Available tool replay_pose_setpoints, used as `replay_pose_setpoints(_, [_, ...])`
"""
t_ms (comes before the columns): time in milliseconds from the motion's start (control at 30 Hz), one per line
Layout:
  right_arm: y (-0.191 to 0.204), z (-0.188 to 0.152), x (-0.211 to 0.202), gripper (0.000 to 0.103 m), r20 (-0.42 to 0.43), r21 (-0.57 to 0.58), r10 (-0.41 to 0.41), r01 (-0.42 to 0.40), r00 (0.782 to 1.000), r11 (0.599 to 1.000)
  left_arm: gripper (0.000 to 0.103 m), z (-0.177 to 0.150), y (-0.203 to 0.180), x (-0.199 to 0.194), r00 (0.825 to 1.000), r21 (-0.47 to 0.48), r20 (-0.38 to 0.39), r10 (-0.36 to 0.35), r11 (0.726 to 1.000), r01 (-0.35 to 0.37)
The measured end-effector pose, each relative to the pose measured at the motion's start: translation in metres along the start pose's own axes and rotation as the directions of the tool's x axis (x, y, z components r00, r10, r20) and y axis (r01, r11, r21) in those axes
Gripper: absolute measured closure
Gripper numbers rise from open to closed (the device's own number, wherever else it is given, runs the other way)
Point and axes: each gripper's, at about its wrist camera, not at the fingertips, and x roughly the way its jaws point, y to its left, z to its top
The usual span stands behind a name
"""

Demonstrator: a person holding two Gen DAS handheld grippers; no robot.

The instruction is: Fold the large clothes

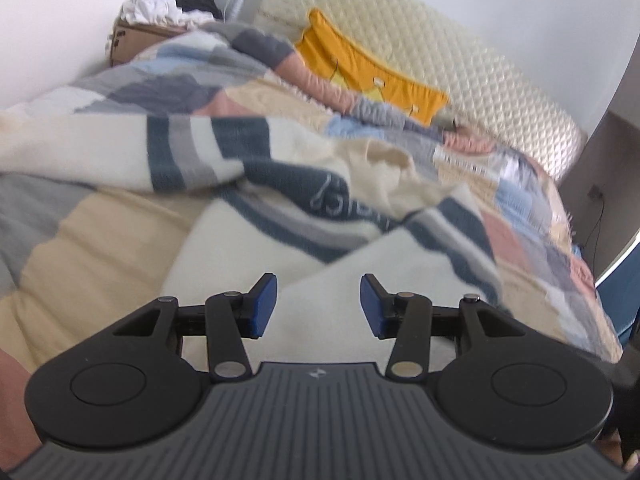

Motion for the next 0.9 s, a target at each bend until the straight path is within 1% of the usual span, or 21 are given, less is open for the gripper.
replay_pose_setpoints(100, [-0.010, -0.002, 0.009, 0.046, 0.056, 0.034, -0.065, 0.063, 0.996, 0.997, 0.051, -0.006, -0.007, 0.015, 0.999, 0.025, -0.033, 0.025, 0.999, -0.024])
replay_pose_setpoints(133, [-0.012, -0.003, 0.015, 0.050, 0.058, 0.043, -0.077, 0.074, 0.995, 0.996, 0.051, -0.008, -0.009, 0.020, 0.999, 0.035, -0.041, 0.035, 0.999, -0.034])
replay_pose_setpoints(200, [-0.015, -0.004, 0.026, 0.056, 0.039, 0.052, -0.095, 0.093, 0.995, 0.994, 0.051, -0.012, -0.012, 0.028, 0.995, 0.072, -0.053, 0.085, 0.994, -0.081])
replay_pose_setpoints(233, [-0.014, -0.004, 0.032, 0.058, 0.023, 0.042, -0.124, 0.123, 0.992, 0.992, 0.051, -0.014, -0.012, 0.031, 0.991, 0.086, -0.055, 0.119, 0.990, -0.114])
replay_pose_setpoints(267, [-0.014, -0.006, 0.038, 0.058, 0.008, 0.021, -0.150, 0.149, 0.989, 0.989, 0.051, -0.015, -0.009, 0.035, 0.988, 0.083, -0.064, 0.139, 0.988, -0.133])
replay_pose_setpoints(333, [-0.017, -0.009, 0.047, 0.058, -0.021, 0.011, -0.166, 0.166, 0.986, 0.986, 0.051, -0.016, -0.004, 0.042, 0.984, 0.062, -0.100, 0.147, 0.988, -0.141])
replay_pose_setpoints(467, [-0.024, -0.012, 0.056, 0.058, -0.053, 0.045, -0.161, 0.163, 0.986, 0.986, 0.051, -0.018, -0.003, 0.055, 0.973, 0.081, -0.158, 0.171, 0.984, -0.160])
replay_pose_setpoints(500, [-0.026, -0.011, 0.056, 0.058, -0.054, 0.051, -0.159, 0.161, 0.986, 0.986, 0.051, -0.018, -0.001, 0.058, 0.970, 0.068, -0.178, 0.164, 0.986, -0.154])
replay_pose_setpoints(533, [-0.026, -0.011, 0.056, 0.058, -0.055, 0.054, -0.157, 0.160, 0.986, 0.986, 0.051, -0.017, 0.001, 0.057, 0.971, 0.048, -0.179, 0.159, 0.987, -0.153])
replay_pose_setpoints(667, [-0.028, -0.011, 0.050, 0.058, -0.054, 0.071, -0.145, 0.148, 0.988, 0.986, 0.051, -0.009, 0.008, 0.044, 0.978, -0.035, -0.162, 0.129, 0.990, -0.136])
replay_pose_setpoints(800, [-0.030, -0.011, 0.044, 0.058, -0.049, 0.093, -0.130, 0.134, 0.990, 0.987, 0.051, 0.009, 0.021, 0.022, 0.982, -0.135, -0.134, 0.135, 0.979, -0.153])
replay_pose_setpoints(833, [-0.030, -0.011, 0.042, 0.058, -0.049, 0.099, -0.129, 0.133, 0.990, 0.986, 0.051, 0.016, 0.026, 0.017, 0.980, -0.163, -0.131, 0.150, 0.972, -0.171])
replay_pose_setpoints(900, [-0.030, -0.011, 0.038, 0.058, -0.046, 0.107, -0.130, 0.135, 0.990, 0.985, 0.051, 0.032, 0.037, 0.004, 0.972, -0.213, -0.120, 0.204, 0.951, -0.226])
